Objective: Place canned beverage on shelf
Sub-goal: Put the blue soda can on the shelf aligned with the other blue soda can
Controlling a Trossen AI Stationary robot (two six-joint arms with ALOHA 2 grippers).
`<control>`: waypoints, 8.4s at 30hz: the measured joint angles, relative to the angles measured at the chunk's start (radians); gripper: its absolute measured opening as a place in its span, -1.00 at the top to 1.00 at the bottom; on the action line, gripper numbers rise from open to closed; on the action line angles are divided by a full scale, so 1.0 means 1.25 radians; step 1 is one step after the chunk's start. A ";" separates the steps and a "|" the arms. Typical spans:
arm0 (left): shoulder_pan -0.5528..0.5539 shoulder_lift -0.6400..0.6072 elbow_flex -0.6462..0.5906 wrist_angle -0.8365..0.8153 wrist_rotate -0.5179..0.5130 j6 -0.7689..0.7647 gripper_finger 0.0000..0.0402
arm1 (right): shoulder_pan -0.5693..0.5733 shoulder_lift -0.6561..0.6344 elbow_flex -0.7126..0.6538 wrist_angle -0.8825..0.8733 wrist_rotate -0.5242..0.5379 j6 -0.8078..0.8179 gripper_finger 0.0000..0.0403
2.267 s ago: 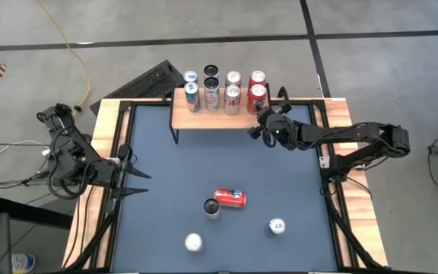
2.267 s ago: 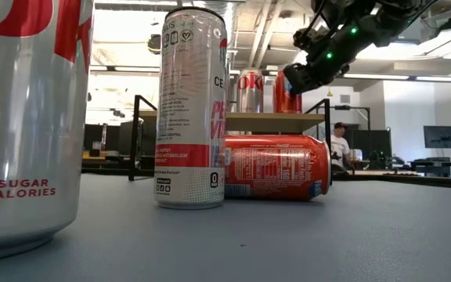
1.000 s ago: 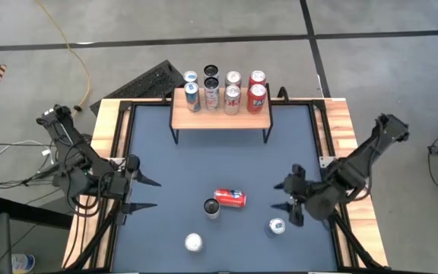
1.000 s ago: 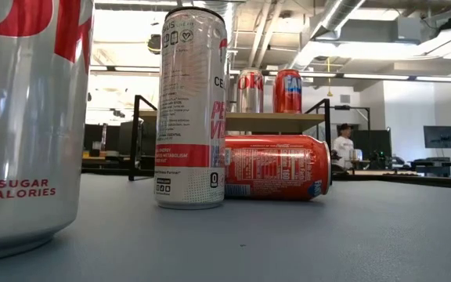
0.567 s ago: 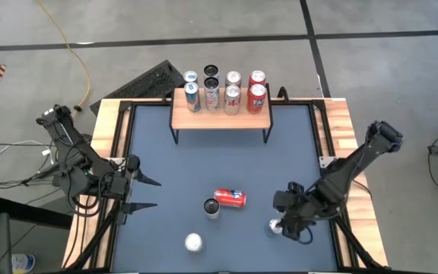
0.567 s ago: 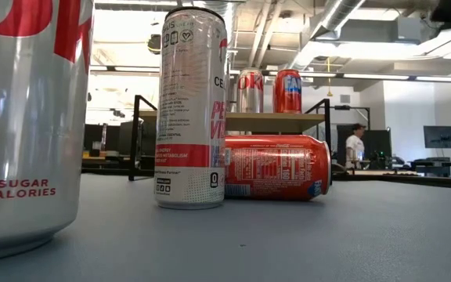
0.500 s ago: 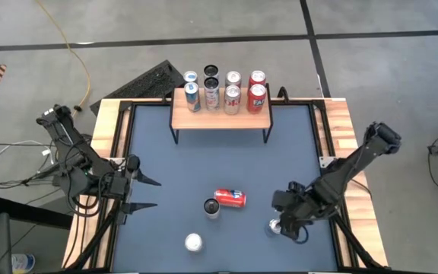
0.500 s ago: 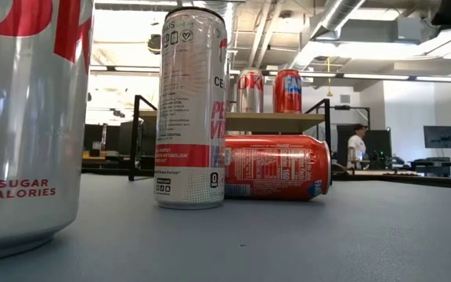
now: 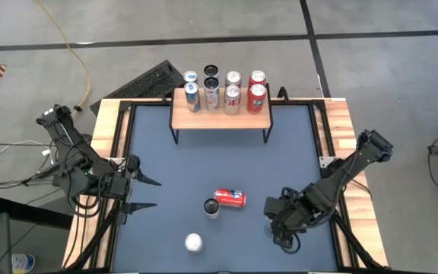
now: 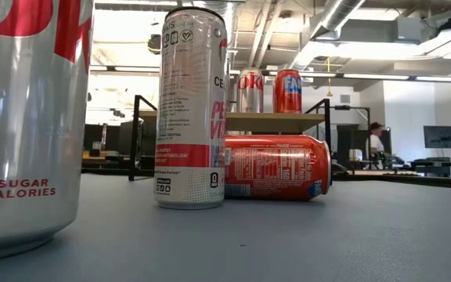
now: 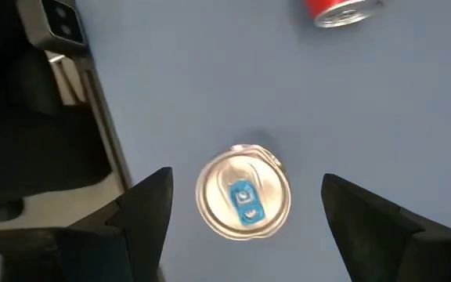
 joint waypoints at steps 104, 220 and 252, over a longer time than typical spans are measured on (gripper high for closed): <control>0.000 0.001 0.001 0.001 -0.006 0.000 -0.28 | -0.352 0.084 0.276 -0.289 0.208 -0.549 0.03; 0.079 -0.037 0.001 -0.042 0.009 -0.083 -0.28 | -0.824 0.159 0.457 -0.097 0.088 -1.015 -0.28; 0.079 -0.037 0.001 -0.059 0.006 -0.066 -0.28 | -0.841 0.149 0.494 -0.083 0.143 -1.028 -0.45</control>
